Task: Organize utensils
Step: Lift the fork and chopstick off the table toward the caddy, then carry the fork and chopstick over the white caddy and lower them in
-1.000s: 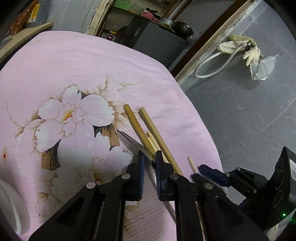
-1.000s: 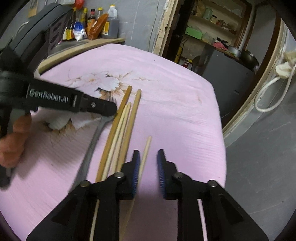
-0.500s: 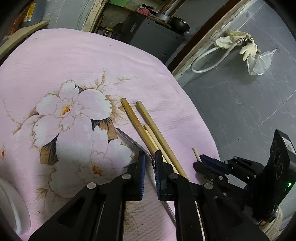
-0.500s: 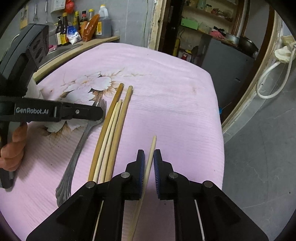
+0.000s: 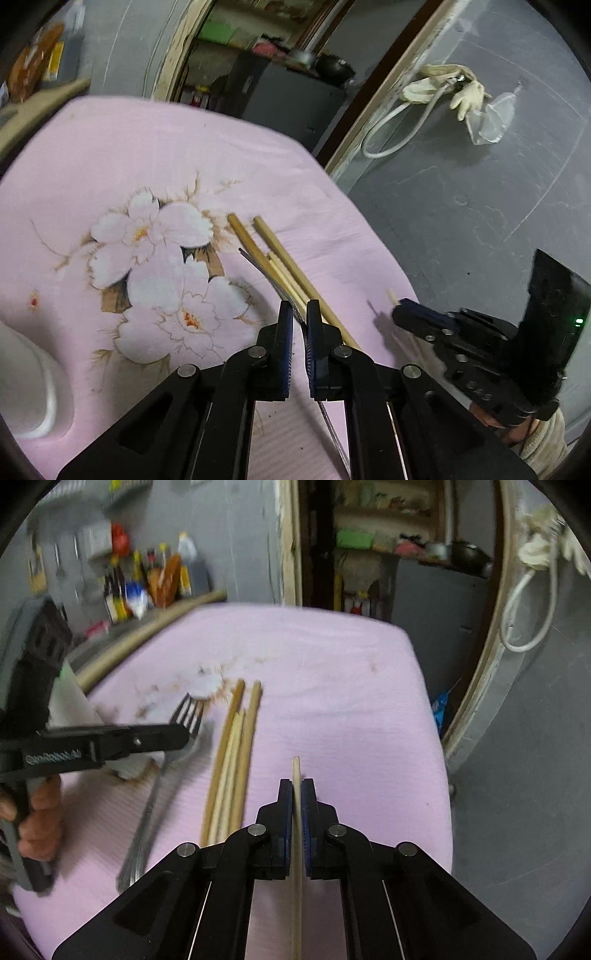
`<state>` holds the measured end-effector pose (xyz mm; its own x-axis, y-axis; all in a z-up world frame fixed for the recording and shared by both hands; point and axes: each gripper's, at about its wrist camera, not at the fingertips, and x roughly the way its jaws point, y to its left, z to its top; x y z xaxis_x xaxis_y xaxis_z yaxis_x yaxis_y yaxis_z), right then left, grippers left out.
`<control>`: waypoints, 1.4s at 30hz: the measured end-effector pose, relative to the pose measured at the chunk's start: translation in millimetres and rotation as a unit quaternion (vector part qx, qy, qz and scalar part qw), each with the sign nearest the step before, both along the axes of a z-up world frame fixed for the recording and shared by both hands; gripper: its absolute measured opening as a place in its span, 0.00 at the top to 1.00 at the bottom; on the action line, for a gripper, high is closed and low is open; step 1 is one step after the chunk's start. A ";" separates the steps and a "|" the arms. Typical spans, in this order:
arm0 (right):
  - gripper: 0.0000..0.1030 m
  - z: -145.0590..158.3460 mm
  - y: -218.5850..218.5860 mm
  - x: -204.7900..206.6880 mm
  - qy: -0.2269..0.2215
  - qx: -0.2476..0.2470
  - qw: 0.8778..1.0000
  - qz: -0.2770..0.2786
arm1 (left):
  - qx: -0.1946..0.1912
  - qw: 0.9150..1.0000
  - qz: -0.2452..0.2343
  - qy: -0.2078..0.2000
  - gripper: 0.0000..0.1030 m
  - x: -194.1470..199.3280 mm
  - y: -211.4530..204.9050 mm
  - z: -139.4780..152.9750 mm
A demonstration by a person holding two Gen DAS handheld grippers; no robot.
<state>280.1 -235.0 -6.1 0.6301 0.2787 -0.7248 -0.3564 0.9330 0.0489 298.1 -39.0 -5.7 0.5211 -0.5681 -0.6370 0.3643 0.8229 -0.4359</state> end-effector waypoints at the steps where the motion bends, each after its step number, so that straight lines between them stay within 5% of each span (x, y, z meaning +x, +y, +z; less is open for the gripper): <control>1: 0.98 3.7 -2.1 -7.4 -0.016 0.012 1.000 -0.003 | 0.008 1.000 0.001 -0.017 0.96 -5.5 -2.0 3.9; 5: 0.98 22.5 -2.9 -47.1 -0.112 0.024 0.993 -0.010 | 0.024 0.996 0.005 -0.088 0.96 -30.3 -11.7 17.5; 10: 0.98 36.2 3.3 -86.2 -0.219 0.039 0.975 -0.017 | 0.040 0.979 0.016 -0.199 0.99 -68.0 -21.4 32.1; 16: 0.98 49.4 8.6 -110.2 -0.316 0.067 0.946 -0.018 | 0.039 0.963 0.039 -0.264 0.99 -95.5 -19.0 35.8; 29: 0.98 101.7 30.3 -110.0 -0.401 0.181 0.898 0.021 | 0.006 0.937 0.104 -0.334 0.99 -126.1 39.4 88.4; 42: 0.98 153.2 119.0 -82.6 -0.433 0.319 0.839 0.078 | 0.012 0.900 0.226 -0.373 0.99 -144.7 154.6 136.8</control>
